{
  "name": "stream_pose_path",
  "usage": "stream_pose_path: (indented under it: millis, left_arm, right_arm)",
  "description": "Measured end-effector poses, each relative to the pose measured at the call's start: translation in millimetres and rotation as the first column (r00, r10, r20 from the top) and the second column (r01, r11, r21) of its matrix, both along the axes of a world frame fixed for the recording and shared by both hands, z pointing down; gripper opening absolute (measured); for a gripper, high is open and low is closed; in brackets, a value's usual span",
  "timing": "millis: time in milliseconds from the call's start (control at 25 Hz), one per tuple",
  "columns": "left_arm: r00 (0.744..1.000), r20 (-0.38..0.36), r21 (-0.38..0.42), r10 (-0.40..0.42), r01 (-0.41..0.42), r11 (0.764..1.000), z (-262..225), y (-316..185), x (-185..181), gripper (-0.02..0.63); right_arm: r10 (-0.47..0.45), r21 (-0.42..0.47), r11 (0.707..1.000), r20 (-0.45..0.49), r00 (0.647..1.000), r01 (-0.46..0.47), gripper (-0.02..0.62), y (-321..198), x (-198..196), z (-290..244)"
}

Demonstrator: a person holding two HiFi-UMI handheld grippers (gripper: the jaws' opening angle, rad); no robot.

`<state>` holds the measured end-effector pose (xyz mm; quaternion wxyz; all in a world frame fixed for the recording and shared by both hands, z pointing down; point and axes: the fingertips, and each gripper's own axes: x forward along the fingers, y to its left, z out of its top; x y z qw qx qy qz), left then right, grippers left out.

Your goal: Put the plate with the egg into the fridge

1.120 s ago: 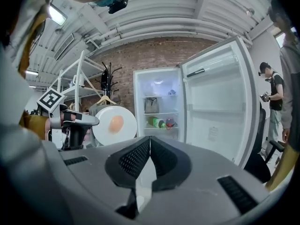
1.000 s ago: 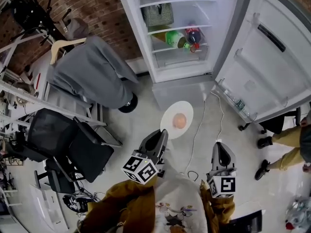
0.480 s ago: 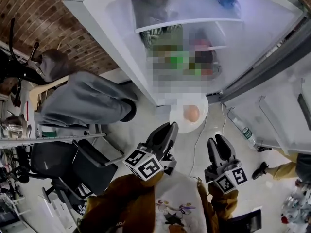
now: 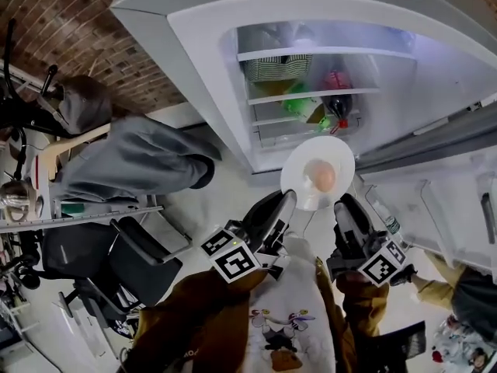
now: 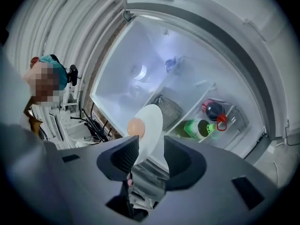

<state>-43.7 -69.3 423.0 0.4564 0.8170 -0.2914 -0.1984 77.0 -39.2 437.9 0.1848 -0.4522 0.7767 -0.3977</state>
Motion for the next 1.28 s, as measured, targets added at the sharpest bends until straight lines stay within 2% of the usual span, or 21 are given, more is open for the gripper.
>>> stream_pose_path:
  millis: [440,600,880,960,1280]
  left_arm:
    - [0.998,-0.032,0.056,-0.055,0.057,0.997,-20,-4,26,0.02]
    - [0.996,-0.045,0.07,-0.073,0.076,0.995,-25,-7,32,0.02]
    - [0.992,-0.067,0.079,-0.104,0.109,0.991,-26,-4,32,0.02]
    - [0.991,-0.067,0.08,-0.117,0.122,0.989,-25,-4,30,0.02]
    - [0.982,-0.038,0.087,-0.186,0.189,0.978,-12,3,17,0.021]
  right_arm:
    - [-0.177,0.055,0.983,0.036,0.984,0.175,0.149,-17,7,-17]
    - [-0.216,0.069,0.974,0.011,0.976,0.215,0.147,-18,12,-20]
    - [-0.277,0.072,0.959,0.029,0.96,0.275,0.146,-23,7,-19]
    - [-0.289,0.067,0.956,0.043,0.956,0.286,0.089,-25,5,-19]
    - [-0.351,0.053,0.936,0.142,0.925,0.347,0.026,-17,-5,-22]
